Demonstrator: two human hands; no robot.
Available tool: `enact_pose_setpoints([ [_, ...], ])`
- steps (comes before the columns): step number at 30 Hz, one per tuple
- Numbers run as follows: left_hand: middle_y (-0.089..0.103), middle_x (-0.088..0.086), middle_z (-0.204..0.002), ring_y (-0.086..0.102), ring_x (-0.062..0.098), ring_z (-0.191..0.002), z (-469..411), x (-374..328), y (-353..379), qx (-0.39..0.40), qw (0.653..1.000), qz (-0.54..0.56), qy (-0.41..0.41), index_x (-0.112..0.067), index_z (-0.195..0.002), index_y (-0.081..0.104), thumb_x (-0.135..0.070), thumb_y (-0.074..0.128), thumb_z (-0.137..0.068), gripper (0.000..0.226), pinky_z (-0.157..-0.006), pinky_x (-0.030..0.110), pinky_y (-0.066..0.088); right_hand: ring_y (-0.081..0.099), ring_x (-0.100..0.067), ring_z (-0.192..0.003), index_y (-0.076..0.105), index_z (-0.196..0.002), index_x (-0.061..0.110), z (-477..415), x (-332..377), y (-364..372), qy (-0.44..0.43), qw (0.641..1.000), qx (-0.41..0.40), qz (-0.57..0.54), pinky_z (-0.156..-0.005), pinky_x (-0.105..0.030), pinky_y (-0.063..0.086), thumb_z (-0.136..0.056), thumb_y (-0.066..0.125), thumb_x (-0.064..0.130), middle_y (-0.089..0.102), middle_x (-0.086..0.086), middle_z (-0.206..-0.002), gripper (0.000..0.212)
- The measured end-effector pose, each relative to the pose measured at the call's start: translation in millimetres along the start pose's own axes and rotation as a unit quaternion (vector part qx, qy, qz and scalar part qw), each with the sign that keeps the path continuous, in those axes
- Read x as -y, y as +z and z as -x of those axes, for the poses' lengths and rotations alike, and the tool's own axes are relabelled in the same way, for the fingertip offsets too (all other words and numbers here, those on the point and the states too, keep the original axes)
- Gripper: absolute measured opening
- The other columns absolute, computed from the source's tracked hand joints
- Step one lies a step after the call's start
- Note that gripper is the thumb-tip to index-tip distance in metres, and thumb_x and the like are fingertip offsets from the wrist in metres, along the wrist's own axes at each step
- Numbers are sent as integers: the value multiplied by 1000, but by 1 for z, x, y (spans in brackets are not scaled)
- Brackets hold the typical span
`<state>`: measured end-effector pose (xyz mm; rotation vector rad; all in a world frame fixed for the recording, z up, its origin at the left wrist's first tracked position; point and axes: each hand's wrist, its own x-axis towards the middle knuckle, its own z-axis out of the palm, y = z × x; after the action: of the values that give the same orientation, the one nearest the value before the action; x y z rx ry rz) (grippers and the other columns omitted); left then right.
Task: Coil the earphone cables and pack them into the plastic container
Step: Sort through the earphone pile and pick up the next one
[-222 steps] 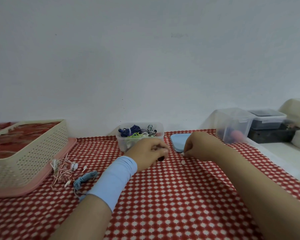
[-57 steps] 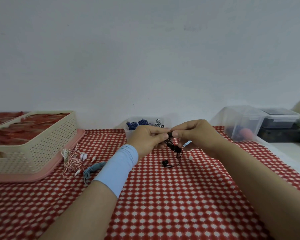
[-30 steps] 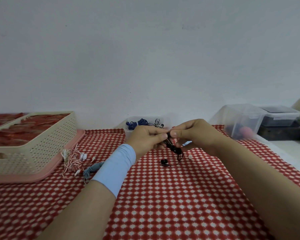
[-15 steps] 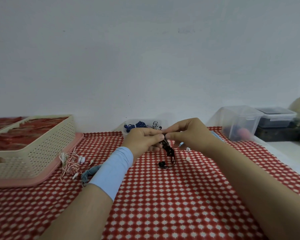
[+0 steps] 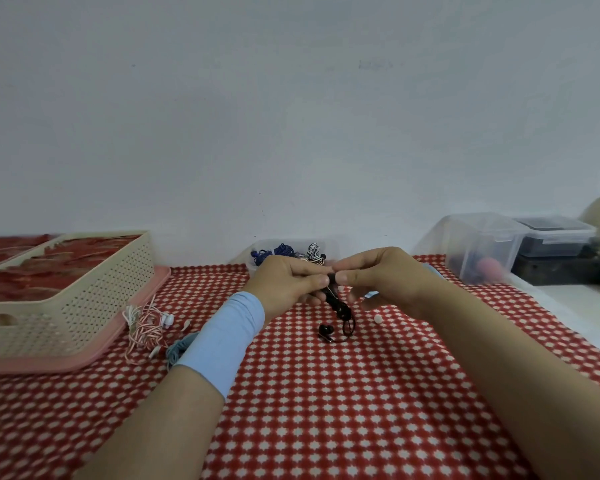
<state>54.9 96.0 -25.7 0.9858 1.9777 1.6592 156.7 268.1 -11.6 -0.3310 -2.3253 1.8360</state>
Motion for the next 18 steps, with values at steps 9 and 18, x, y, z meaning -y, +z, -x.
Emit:
enact_pose_setpoints([
  [9,76,10,-95,71,19,-82,-1,2,0,-22,999,41,-7,-12,-105,75,-5,65,-92,18,-71,25,56,67,-5,-70,74,-115,27,2,4,-5,-32,992,20,119,-59,-19,48,-85,80,32,77,4,-104,30],
  [18,77,3,-86,70,14,-77,3,-9,-19,-62,997,49,8,-16,-103,74,-8,64,-93,16,-66,26,56,64,-11,-64,78,-92,16,-3,0,6,-36,977,2,210,-50,-15,46,-89,78,26,74,-9,-81,10],
])
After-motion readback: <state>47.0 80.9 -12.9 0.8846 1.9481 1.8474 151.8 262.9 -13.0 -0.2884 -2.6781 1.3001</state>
